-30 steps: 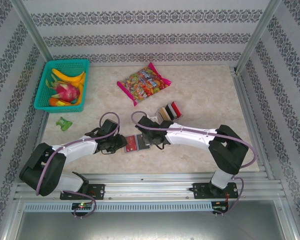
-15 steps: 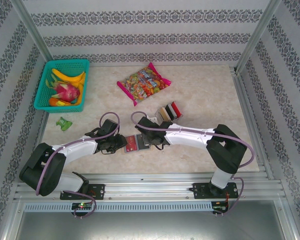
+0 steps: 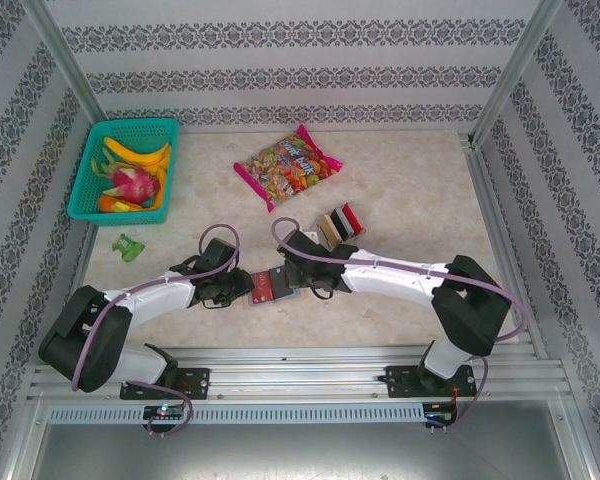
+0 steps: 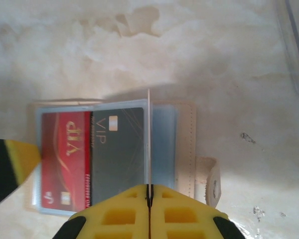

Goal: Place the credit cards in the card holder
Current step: Flip over the card slot in the card holder.

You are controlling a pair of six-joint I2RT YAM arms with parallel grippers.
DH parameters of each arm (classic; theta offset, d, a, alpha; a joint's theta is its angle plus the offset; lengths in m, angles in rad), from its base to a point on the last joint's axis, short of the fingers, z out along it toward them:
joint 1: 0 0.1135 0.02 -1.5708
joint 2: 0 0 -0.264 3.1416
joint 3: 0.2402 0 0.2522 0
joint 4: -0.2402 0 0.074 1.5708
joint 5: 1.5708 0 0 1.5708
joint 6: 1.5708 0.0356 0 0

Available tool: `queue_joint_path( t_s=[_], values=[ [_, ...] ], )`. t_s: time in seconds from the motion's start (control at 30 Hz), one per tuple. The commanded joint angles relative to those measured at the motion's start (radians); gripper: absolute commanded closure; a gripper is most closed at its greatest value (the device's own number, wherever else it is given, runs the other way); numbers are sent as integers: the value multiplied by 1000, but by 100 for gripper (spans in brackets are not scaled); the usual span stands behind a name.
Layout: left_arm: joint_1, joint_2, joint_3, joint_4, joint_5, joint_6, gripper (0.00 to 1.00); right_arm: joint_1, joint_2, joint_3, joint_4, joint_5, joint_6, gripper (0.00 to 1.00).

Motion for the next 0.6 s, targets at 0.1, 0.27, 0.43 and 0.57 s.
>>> queue_joint_path(
  t_s=[0.1,0.27,0.43,0.57],
  values=[
    [-10,47,-5,94,68,12,65,-24,-38,-38,99,-98,29,91],
    [-10,37,-4,93,63,11,66,-28,-14,-46,187,-200,34,91],
    [-10,-22,-11,67,20,7,66,-28,46,-41,252,-281,60,91],
    [-10,-107,-21,-9,-51,6,64,-32,61,-52,273,-288,75,91]
  ],
)
